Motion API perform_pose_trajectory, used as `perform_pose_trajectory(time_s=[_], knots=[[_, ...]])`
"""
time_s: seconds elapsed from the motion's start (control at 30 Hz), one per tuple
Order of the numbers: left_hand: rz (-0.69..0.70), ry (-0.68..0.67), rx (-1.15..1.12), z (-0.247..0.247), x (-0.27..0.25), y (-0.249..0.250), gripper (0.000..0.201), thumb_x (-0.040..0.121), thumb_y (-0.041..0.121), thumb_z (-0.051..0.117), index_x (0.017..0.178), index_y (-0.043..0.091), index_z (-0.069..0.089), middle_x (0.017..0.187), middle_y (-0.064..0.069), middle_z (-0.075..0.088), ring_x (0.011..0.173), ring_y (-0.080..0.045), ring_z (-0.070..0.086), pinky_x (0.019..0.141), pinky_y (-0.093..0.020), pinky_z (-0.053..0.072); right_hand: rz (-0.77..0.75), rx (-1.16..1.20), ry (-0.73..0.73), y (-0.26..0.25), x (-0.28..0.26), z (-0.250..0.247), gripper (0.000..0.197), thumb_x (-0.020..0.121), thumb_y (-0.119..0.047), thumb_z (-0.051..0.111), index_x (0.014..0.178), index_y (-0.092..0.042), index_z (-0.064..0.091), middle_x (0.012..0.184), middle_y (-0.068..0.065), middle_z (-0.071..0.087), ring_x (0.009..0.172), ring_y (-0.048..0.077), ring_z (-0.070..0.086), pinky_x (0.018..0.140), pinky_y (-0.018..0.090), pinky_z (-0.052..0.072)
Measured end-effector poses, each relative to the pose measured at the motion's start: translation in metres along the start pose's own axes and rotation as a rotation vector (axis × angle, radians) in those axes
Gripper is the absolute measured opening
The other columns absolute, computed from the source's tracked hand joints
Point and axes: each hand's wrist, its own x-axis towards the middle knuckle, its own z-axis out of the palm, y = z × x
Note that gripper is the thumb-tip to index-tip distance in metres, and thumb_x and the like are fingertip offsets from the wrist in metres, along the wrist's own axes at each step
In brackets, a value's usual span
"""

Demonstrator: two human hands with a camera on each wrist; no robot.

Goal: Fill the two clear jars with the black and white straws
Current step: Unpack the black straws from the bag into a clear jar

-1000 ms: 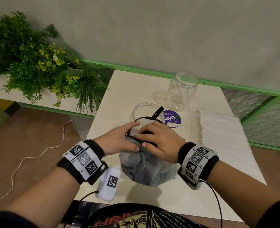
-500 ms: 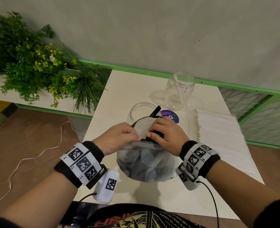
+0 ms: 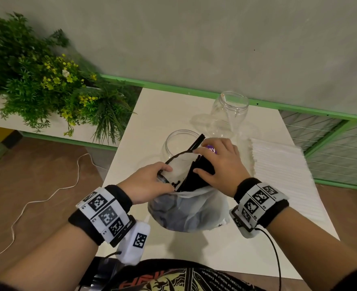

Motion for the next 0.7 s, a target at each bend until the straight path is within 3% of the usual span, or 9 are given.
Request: perform_pose_trajectory(time_s=[0.1, 0.17, 0.23, 0.33, 0.47, 0.6, 0.7], knots=[[-0.020, 0.076, -0.085, 0.000, 0.004, -0.003, 0.049, 0.070, 0.032, 0.072, 0.117, 0.028, 0.057, 0.107, 0.006, 0.060, 0.092, -0.009, 0.059, 0.073, -0.021, 0.046, -0.118, 0.130, 0.138, -0.020, -0.011, -0.016, 0.039, 0.086, -0.044, 0.060, 0.104, -0.011, 0.066, 0.103, 0.005, 0.059, 0.094, 0.026, 0.049, 0.084, 0.035, 0.040], [-0.024, 0.118, -0.137, 0.000, 0.007, -0.003, 0.042, 0.072, 0.026, 0.073, 0.112, 0.026, 0.061, 0.104, 0.005, 0.063, 0.088, -0.010, 0.060, 0.071, -0.022, 0.046, -0.253, 0.104, 0.032, -0.033, -0.024, -0.016, 0.051, 0.084, -0.057, 0.060, 0.101, -0.009, 0.066, 0.094, 0.005, 0.059, 0.085, 0.025, 0.050, 0.075, 0.036, 0.041], [-0.016, 0.143, -0.185, 0.002, 0.010, -0.003, 0.033, 0.076, 0.017, 0.071, 0.107, 0.024, 0.064, 0.097, 0.005, 0.063, 0.080, -0.008, 0.058, 0.065, -0.021, 0.043, -0.318, -0.046, -0.121, -0.039, -0.035, -0.005, 0.066, 0.074, -0.070, 0.061, 0.109, -0.014, 0.064, 0.094, 0.000, 0.060, 0.086, 0.023, 0.051, 0.072, 0.036, 0.038], [-0.003, 0.133, -0.257, 0.006, 0.010, -0.001, 0.020, 0.079, 0.015, 0.067, 0.098, 0.021, 0.064, 0.082, 0.005, 0.060, 0.067, -0.006, 0.054, 0.056, -0.019, 0.039, -0.279, -0.133, -0.214, -0.035, -0.040, 0.006, 0.074, 0.065, -0.071, 0.066, 0.117, -0.019, 0.058, 0.095, -0.005, 0.060, 0.089, 0.021, 0.052, 0.076, 0.034, 0.032], [-0.066, 0.167, -0.408, 0.006, 0.009, 0.000, 0.003, 0.088, 0.015, 0.062, 0.089, 0.019, 0.062, 0.076, -0.001, 0.057, 0.059, -0.011, 0.051, 0.045, -0.018, 0.038, -0.163, -0.130, -0.218, -0.036, -0.033, 0.006, 0.077, 0.065, -0.073, 0.062, 0.122, -0.022, 0.056, 0.115, -0.004, 0.058, 0.103, 0.021, 0.051, 0.085, 0.035, 0.030], [-0.094, 0.182, -0.609, 0.004, 0.007, -0.001, 0.010, 0.090, 0.010, 0.060, 0.084, 0.017, 0.059, 0.077, -0.005, 0.057, 0.062, -0.016, 0.054, 0.052, -0.021, 0.043, -0.182, -0.090, -0.238, -0.037, -0.039, 0.006, 0.093, 0.059, -0.085, 0.054, 0.128, -0.022, 0.050, 0.111, -0.008, 0.058, 0.109, 0.019, 0.046, 0.098, 0.038, 0.028], [-0.060, 0.188, -0.632, 0.005, 0.005, -0.002, 0.008, 0.089, 0.013, 0.064, 0.086, 0.018, 0.057, 0.084, -0.008, 0.060, 0.068, -0.018, 0.058, 0.058, -0.026, 0.047, -0.208, -0.115, -0.121, -0.033, -0.040, 0.010, 0.088, 0.053, -0.061, 0.075, 0.126, -0.022, 0.045, 0.100, -0.005, 0.060, 0.100, 0.018, 0.045, 0.096, 0.038, 0.028]])
